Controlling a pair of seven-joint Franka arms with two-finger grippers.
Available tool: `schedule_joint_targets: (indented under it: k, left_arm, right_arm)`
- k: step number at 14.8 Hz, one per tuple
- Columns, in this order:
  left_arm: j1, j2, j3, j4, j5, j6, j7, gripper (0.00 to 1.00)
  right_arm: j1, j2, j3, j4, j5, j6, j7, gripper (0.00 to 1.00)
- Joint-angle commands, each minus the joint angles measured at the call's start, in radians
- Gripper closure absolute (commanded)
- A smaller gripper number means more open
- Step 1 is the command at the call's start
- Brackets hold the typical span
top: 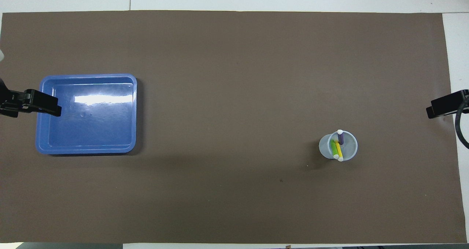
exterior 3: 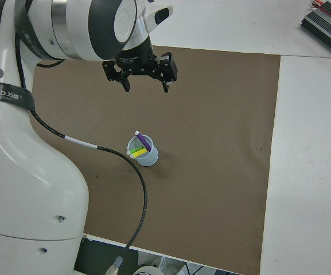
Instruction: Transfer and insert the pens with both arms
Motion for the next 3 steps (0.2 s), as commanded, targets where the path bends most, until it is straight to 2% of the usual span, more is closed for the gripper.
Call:
schedule_joint_targets:
  k: [1, 3]
  left_arm:
    - [0.005, -0.017, 0.002, -0.012, -0.001, 0.001, 0.006, 0.00]
    - [0.005, -0.017, 0.002, -0.012, -0.001, 0.001, 0.006, 0.00]
  right_arm:
    - [-0.005, 0.009, 0.007, 0.017, -0.020, -0.016, 0.012, 0.00]
    - [-0.007, 0.009, 0.007, 0.015, -0.017, -0.014, 0.012, 0.00]
